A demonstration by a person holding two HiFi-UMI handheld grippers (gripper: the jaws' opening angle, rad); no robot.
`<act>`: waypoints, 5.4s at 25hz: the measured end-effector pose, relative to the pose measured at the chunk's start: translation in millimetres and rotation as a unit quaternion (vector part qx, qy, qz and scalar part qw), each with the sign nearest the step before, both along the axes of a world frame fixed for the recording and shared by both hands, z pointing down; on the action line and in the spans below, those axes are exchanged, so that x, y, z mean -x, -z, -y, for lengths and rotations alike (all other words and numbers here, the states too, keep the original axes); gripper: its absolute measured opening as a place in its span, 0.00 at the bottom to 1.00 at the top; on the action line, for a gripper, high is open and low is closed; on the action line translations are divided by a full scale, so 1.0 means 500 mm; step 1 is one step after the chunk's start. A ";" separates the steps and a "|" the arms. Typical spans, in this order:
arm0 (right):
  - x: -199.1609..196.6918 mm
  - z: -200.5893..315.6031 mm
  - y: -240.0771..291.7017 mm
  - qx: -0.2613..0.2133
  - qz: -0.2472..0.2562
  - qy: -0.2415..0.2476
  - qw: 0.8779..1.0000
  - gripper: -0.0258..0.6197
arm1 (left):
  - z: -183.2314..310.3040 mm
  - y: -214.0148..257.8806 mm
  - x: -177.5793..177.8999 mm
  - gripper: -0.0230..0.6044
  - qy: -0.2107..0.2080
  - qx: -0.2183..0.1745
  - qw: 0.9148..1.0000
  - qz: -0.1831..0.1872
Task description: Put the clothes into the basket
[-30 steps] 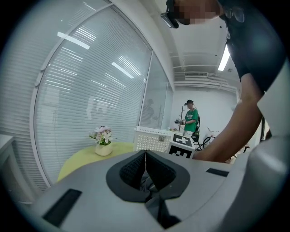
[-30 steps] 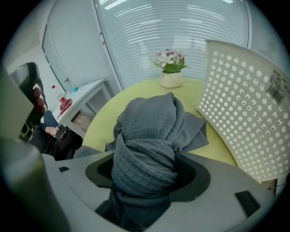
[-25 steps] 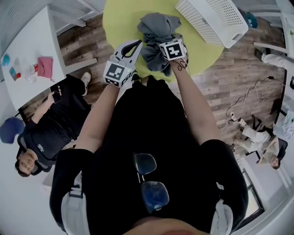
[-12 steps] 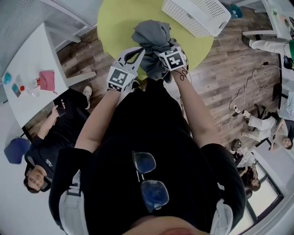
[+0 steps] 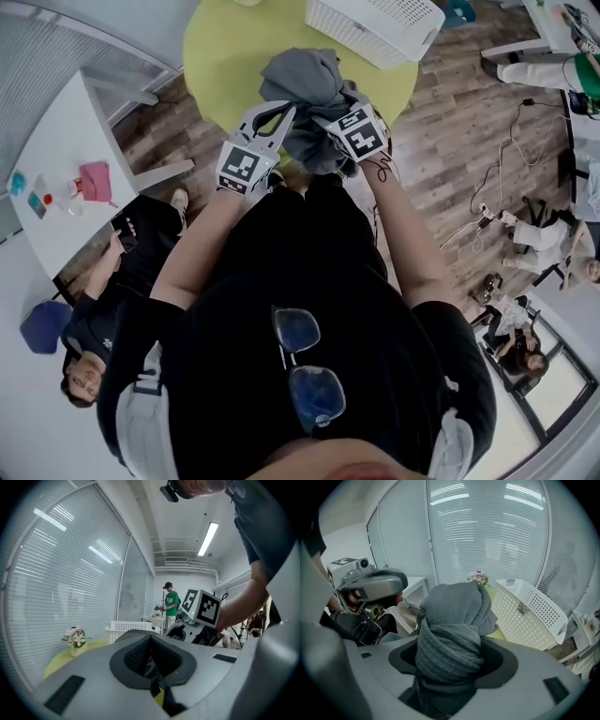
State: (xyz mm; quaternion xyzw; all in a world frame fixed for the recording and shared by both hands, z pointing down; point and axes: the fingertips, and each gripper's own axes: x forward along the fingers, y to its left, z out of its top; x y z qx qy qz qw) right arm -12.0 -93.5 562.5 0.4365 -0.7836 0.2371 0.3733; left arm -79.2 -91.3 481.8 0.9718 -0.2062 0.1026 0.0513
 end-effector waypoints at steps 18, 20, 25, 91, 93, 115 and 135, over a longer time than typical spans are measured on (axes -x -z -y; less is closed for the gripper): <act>-0.207 -0.033 0.120 -0.023 -0.044 0.083 0.995 0.56 | -0.017 0.136 -0.233 0.05 0.018 -0.028 0.999 -0.015; -0.230 -0.024 0.131 -0.029 -0.051 0.095 0.994 0.56 | -0.015 0.143 -0.253 0.05 0.024 -0.034 0.999 -0.015; -0.282 0.001 0.155 -0.046 -0.072 0.131 0.988 0.56 | -0.001 0.150 -0.302 0.05 0.048 -0.049 0.998 -0.006; -0.471 0.533 0.101 -0.084 -0.154 0.201 0.964 0.56 | 0.491 0.077 -0.484 0.05 0.095 -0.044 0.995 -0.001; -0.469 0.543 0.082 -0.080 -0.150 0.204 0.964 0.56 | 0.499 0.064 -0.487 0.05 0.098 -0.040 0.994 0.003; -0.472 0.575 -0.181 0.019 -0.115 0.228 0.967 0.56 | 0.584 -0.003 -0.540 0.05 0.108 -0.017 0.994 0.031; -0.469 0.563 -0.332 0.085 -0.117 0.228 0.963 0.62 | 0.593 -0.008 -0.527 0.05 0.118 -0.026 0.992 0.033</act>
